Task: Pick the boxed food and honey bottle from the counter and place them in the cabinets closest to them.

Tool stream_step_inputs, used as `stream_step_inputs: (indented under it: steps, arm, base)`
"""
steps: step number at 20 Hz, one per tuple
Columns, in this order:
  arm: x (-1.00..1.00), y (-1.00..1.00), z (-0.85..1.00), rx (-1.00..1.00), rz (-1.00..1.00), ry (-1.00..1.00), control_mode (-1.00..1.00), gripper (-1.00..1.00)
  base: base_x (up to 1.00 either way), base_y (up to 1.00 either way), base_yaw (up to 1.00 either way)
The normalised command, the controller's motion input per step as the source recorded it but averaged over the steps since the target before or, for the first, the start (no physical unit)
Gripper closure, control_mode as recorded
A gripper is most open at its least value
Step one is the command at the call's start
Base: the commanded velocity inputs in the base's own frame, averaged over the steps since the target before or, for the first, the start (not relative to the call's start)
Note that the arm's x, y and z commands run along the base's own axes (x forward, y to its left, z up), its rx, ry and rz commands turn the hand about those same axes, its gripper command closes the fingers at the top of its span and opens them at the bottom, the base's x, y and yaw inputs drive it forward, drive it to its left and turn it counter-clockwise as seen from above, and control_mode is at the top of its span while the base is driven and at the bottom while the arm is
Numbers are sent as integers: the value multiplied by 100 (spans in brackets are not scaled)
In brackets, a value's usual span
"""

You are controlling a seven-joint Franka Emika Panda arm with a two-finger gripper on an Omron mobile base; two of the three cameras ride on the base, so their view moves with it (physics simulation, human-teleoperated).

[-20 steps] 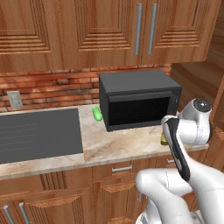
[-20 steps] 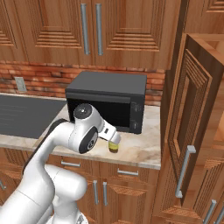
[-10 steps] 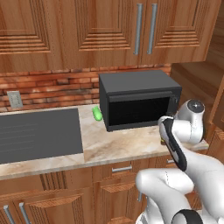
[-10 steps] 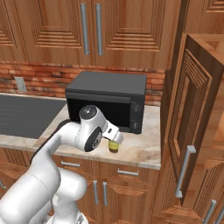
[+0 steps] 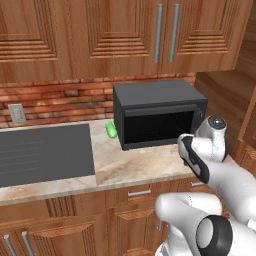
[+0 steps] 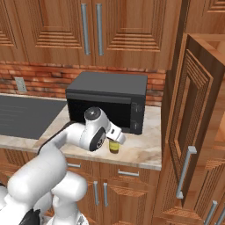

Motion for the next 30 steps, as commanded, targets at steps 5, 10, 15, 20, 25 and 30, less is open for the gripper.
stream_step_inputs:
  steps: [5,10,15,20,25,30]
  arm:
    - [24,-4,-22,0,0,0,-100,-100]
    - [23,-2,-21,0,0,0,-100,-100]
    - [27,-3,-22,0,0,0,-100,-100]
    - [26,-6,-21,0,0,0,-100,100]
    - [26,0,-23,-1,0,0,-100,100]
    - [10,0,-12,-1,0,0,-100,100]
  base:
    - [0,0,0]
    - [0,0,0]
    - [0,0,0]
    - [0,0,0]
    - [0,0,0]
    - [0,0,0]
